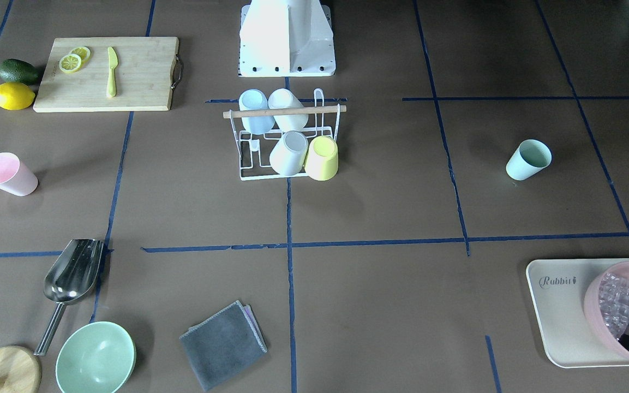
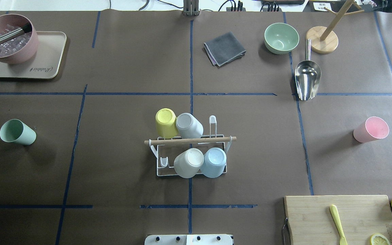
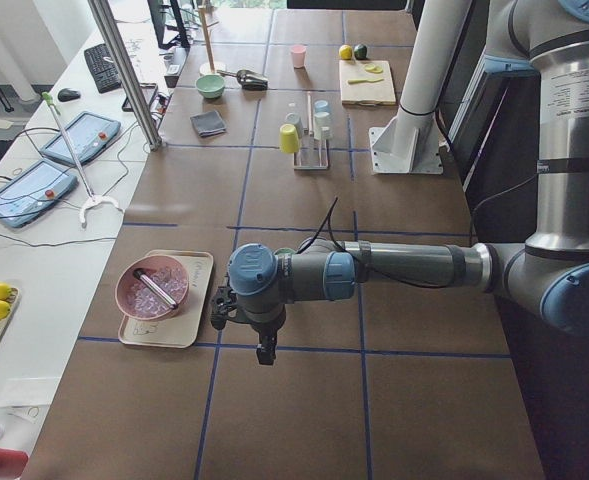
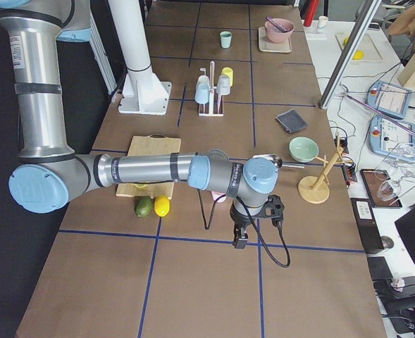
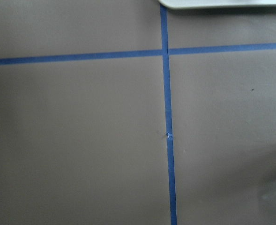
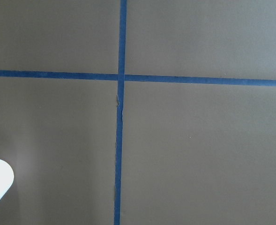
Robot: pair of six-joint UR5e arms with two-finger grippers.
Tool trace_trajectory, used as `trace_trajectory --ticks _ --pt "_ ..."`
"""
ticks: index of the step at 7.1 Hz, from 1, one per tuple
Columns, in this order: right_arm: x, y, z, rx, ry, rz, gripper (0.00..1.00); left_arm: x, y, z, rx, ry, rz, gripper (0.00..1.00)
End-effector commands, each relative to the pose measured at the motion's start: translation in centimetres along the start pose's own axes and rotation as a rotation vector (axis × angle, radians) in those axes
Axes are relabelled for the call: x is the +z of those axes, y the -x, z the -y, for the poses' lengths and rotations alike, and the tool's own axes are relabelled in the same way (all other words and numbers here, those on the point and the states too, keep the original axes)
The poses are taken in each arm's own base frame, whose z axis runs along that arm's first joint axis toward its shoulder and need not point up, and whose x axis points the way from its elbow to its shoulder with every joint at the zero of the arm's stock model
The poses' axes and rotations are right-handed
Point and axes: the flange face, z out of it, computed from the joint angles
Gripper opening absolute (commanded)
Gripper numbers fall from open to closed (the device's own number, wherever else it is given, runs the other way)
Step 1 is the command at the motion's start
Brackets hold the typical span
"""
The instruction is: Place cup on cup holder
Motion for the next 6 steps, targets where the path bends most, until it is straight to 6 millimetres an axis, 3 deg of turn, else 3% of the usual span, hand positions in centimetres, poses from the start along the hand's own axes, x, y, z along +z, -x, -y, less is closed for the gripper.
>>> trace_trajectory --ticks 1,5,6 --pt "0.1 -0.1 0.0 0.005 0.002 0.002 1.00 0.0 -0.1 -0.4 0.004 -0.001 0.007 1.00" --pt "0.3 -0.1 -0.2 0.009 0.004 0.007 1.00 -3.4 -3.9 1.2 0.090 -0.073 0.016 1.00" --pt "0.1 0.1 -0.1 0.006 0.000 0.012 1.00 -4.0 -6.8 2.4 0.149 -0.077 0.024 1.00"
